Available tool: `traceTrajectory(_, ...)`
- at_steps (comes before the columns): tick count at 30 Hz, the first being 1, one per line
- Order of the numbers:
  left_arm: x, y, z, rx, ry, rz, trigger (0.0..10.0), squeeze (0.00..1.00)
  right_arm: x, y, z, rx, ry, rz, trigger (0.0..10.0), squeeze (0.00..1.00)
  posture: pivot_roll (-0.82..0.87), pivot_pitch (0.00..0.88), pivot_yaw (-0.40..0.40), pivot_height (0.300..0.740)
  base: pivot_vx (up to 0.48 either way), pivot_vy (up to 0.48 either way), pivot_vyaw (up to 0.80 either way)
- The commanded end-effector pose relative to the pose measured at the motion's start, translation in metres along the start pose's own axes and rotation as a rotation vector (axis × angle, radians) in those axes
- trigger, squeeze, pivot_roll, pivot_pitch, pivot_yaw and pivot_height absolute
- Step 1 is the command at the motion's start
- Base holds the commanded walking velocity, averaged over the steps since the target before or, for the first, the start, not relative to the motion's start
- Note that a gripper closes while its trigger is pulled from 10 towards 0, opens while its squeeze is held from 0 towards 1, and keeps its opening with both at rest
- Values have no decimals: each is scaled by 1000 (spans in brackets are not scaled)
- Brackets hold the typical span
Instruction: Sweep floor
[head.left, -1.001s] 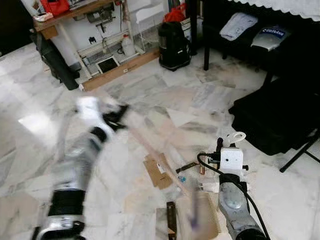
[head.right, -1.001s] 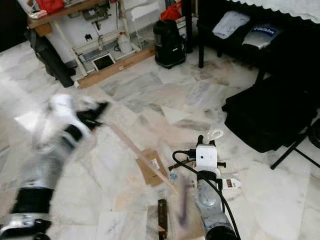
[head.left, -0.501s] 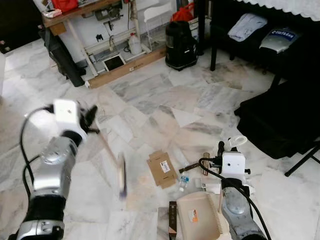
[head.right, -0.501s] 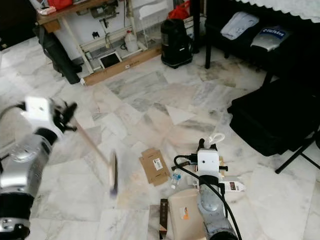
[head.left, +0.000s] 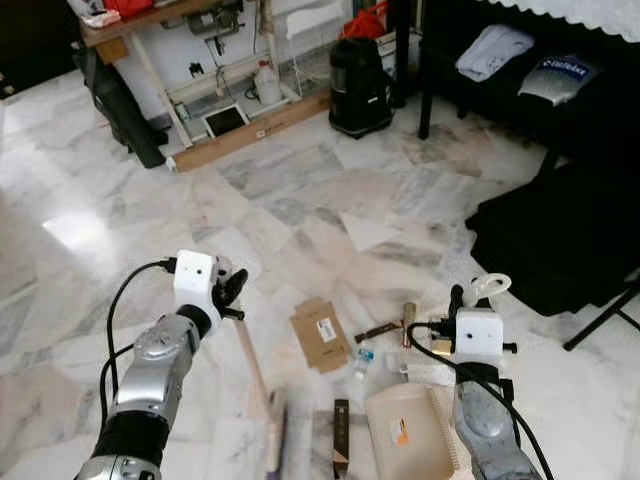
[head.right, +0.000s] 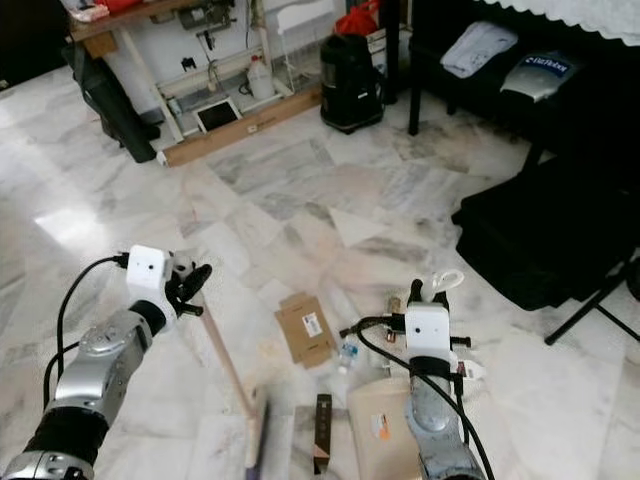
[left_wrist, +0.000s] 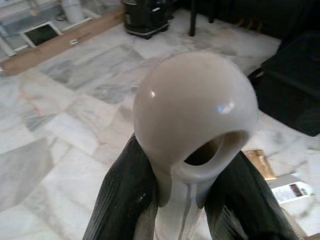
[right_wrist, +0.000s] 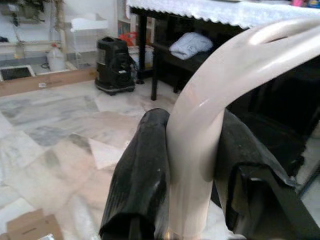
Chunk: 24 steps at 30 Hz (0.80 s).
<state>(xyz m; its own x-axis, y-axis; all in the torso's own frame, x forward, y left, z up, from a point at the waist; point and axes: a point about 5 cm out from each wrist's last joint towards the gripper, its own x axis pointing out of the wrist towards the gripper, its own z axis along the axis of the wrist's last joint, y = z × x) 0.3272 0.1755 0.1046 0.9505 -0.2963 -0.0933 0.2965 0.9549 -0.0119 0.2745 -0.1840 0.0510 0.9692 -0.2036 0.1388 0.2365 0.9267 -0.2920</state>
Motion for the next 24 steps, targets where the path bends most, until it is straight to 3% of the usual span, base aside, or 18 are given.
traceTrajectory(1,-2,6,1,-5,-4,10,10000,0,-4,2,-2,-32,13,17,10000,0,-48,157,147,740,0,0,0)
traceTrajectory(8,-5,5,-1,-10,11,-12,10000,0,-7,5,-4,-48,26,21,10000,0,-38,169,145,740,0,0,0)
traceTrajectory(17,-14,6,-17,6,106,-33,10000,0,-10,7,-3,-71,30,21,10000,0,-24,186,149,740,0,0,0)
traceTrajectory(22,-7,-11,-8,-171,71,-117,10000,0,-8,10,-2,-66,33,23,10000,0,-24,176,150,740,0,0,0)
traceTrajectory(24,-6,-11,-7,-193,64,-119,10000,0,-7,10,-2,-64,34,23,10000,0,-25,175,151,740,0,0,0)
